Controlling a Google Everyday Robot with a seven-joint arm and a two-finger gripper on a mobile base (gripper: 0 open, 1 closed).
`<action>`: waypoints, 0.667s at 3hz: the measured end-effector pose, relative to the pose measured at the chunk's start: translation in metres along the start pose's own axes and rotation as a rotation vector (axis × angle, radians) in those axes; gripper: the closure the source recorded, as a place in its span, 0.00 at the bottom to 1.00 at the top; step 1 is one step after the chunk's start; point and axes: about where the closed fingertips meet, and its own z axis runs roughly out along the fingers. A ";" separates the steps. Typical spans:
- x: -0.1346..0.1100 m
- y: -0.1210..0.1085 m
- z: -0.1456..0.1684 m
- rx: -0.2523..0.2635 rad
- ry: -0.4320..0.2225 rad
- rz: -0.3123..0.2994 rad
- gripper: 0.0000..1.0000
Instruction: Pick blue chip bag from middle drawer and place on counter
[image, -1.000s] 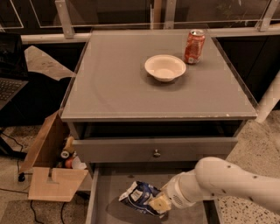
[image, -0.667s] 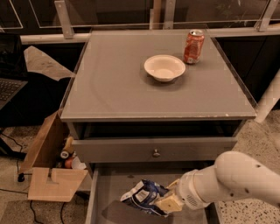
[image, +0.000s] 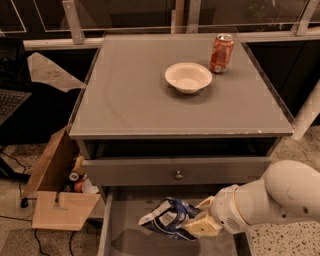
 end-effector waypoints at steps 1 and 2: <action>-0.029 0.006 -0.028 0.014 -0.078 -0.010 1.00; -0.079 0.005 -0.089 0.087 -0.172 -0.054 1.00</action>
Offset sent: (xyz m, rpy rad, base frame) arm 0.0498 -0.0198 0.2281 0.1508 -0.3387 -0.1043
